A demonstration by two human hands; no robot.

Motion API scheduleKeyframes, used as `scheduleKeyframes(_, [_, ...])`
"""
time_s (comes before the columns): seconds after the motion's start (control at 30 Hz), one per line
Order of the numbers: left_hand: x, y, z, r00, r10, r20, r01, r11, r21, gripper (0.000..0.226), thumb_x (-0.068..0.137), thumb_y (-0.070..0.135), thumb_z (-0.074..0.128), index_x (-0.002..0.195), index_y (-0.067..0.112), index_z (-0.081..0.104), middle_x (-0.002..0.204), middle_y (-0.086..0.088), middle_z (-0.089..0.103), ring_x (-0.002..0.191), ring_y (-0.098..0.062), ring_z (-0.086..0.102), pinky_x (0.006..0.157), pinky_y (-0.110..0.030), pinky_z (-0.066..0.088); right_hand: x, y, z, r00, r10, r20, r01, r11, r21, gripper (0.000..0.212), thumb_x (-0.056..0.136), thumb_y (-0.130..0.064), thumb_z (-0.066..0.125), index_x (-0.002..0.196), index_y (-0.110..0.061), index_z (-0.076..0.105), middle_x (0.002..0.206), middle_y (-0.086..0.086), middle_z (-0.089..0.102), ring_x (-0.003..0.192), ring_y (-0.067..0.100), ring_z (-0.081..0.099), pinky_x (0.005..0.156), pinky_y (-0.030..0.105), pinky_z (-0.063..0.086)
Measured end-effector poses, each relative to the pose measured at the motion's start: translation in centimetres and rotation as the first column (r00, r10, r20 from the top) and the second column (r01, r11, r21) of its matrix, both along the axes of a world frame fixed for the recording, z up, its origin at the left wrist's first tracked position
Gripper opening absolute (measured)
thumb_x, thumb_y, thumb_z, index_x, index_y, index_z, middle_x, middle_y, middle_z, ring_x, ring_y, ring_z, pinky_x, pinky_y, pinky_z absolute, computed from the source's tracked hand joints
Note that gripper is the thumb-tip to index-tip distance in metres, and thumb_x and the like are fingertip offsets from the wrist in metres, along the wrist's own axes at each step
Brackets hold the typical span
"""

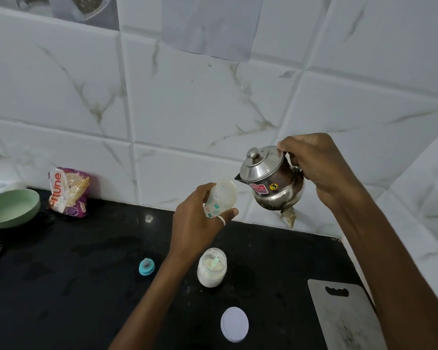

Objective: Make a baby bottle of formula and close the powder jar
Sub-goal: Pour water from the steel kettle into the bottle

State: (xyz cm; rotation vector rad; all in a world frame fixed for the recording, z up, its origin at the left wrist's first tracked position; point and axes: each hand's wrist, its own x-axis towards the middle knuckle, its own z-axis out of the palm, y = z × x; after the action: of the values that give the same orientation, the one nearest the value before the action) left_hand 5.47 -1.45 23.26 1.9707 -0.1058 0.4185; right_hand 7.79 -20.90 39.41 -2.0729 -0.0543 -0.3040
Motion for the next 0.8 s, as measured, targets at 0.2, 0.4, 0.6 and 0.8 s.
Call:
scheduleKeyframes(0.2, [-0.2,0.2,0.0,1.000,0.007,0.005,-0.007,1.000,-0.003,0.064,0.078,0.046,0.087,0.132,0.026,0.059,0.112,0.020,0.060,0.105,-0.005,0.059,0.077,-0.007,0.044,0.1,1.0,0.7,1.000,0.008,-0.014,-0.009,0.998,-0.054,0.038,0.087,-0.018,0.065,0.070,0.010,0.047,0.069,0.010,0.028,0.061,0.016,0.028,0.056,0.029,0.028])
scheduleKeyframes(0.4, [-0.3,0.6,-0.1,1.000,0.013,0.004,-0.013,1.000,-0.001,0.064,0.079,0.046,0.086,0.133,0.028,0.058,0.111,0.024,0.056,0.103,-0.002,0.056,0.072,-0.004,0.041,0.2,1.8,1.0,0.999,0.023,-0.023,-0.025,0.994,-0.105,0.040,0.085,-0.019,0.066,0.069,0.010,0.045,0.070,0.010,0.026,0.067,0.020,0.027,0.060,0.034,0.024])
scheduleKeyframes(0.6, [-0.3,0.9,-0.1,1.000,0.021,0.006,-0.021,1.000,-0.011,0.063,0.078,0.045,0.087,0.132,0.027,0.059,0.112,0.022,0.058,0.105,-0.003,0.057,0.073,-0.004,0.041,0.4,2.2,1.3,0.999,0.025,-0.035,-0.029,0.992,-0.122,0.031,0.084,-0.019,0.067,0.066,-0.001,0.049,0.064,0.005,0.024,0.063,0.019,0.025,0.059,0.034,0.023])
scheduleKeyframes(0.8, [-0.2,1.1,-0.3,1.000,0.023,0.000,-0.023,1.000,-0.014,0.064,0.078,0.046,0.087,0.132,0.027,0.059,0.111,0.023,0.058,0.104,-0.003,0.057,0.075,-0.005,0.041,0.6,2.4,1.7,0.999,0.023,-0.032,-0.027,0.992,-0.121,0.030,0.083,-0.018,0.067,0.065,-0.002,0.048,0.061,0.003,0.023,0.059,0.017,0.024,0.060,0.034,0.023])
